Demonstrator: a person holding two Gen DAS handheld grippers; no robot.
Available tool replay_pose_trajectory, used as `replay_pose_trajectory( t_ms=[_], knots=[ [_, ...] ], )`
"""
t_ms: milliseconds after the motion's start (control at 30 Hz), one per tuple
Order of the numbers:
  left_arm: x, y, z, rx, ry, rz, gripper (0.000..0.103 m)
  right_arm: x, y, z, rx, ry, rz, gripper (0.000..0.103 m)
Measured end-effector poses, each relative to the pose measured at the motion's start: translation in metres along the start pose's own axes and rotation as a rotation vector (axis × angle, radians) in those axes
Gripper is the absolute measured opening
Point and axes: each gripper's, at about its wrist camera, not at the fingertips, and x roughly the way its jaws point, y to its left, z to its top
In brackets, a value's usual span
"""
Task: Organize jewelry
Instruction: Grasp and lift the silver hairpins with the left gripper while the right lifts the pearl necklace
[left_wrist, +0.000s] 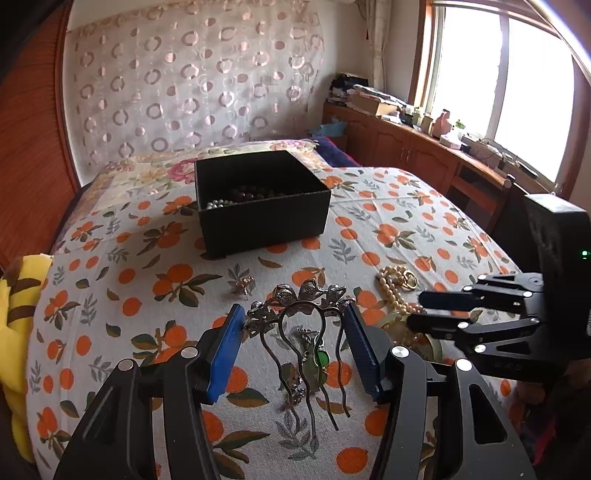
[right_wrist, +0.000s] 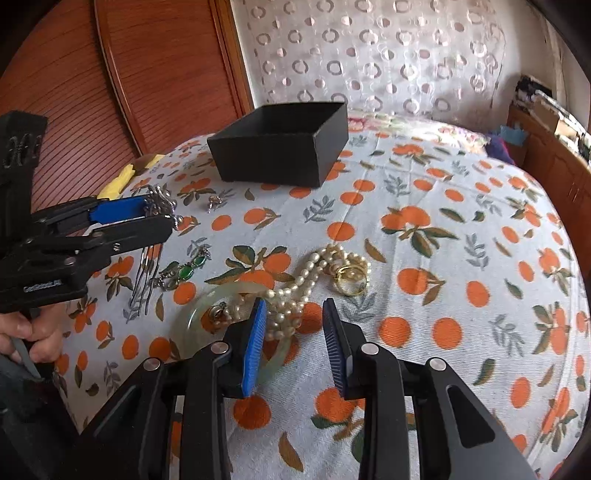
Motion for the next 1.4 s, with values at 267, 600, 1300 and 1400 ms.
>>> replay_pose_trajectory(
  t_ms=[267, 600, 1300, 1400],
  knots=[
    [-0.012, 0.002, 0.01, -0.006, -0.043, -0.003, 0.053, -0.006, 0.005, 0.005, -0.009, -0.027, 0.025, 0.007],
    [-0.022, 0.006, 0.023, -0.006, -0.08, 0.001, 0.053, -0.034, 0.012, 0.033, -0.074, -0.121, 0.005, 0.005],
    [-0.043, 0.017, 0.056, -0.004, -0.166, 0.022, 0.053, -0.097, 0.017, 0.13, -0.201, -0.309, -0.091, 0.005],
    [-0.044, 0.018, 0.059, 0.0, -0.17, 0.029, 0.053, -0.103, 0.018, 0.142, -0.209, -0.326, -0.096, 0.005]
  ],
)
